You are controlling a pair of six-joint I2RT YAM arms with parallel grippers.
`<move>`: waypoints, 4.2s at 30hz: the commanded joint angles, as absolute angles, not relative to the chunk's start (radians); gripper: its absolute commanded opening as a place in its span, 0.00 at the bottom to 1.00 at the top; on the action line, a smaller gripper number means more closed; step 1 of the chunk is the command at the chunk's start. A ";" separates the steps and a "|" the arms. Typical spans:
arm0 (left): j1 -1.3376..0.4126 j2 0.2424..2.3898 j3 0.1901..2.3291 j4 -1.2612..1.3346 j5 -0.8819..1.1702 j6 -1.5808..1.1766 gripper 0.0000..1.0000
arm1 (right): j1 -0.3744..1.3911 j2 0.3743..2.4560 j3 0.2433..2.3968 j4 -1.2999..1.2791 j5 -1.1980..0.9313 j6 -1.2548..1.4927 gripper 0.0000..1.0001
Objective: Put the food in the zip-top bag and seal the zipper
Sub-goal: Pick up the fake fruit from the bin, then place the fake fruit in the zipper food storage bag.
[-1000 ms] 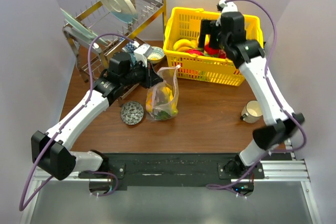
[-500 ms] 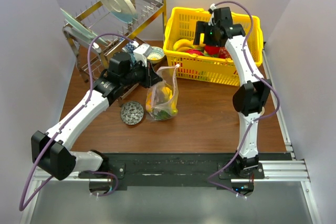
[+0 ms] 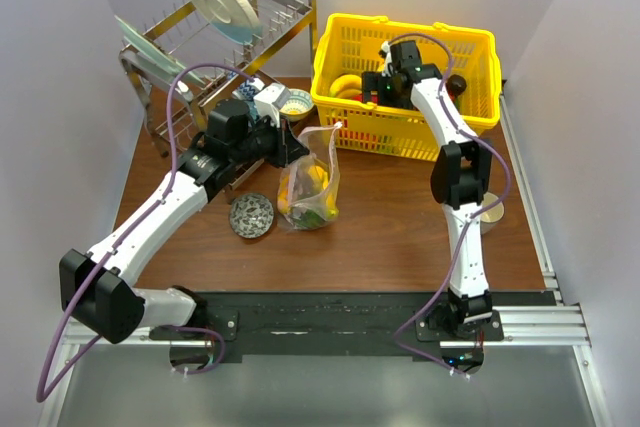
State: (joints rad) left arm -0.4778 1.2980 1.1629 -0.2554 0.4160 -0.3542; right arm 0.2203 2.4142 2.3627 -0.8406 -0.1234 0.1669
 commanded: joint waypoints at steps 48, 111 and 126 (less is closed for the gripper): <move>-0.468 1.304 1.166 -0.242 0.385 -0.321 0.00 | 0.227 1.913 2.140 -0.733 -0.110 0.066 0.00; -0.716 1.583 1.897 -1.092 -0.183 -0.439 0.00 | 0.371 1.181 1.281 -0.368 -0.819 0.502 0.00; -0.733 1.586 1.813 -0.885 0.127 -0.449 0.00 | 0.569 1.262 1.109 0.063 -0.547 0.684 0.00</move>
State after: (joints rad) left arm -0.7277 1.6054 1.8244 -1.0035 0.0288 -0.4282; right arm 0.5381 1.2526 1.1324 -0.1436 -0.7094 0.6632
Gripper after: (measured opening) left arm 0.021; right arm 0.025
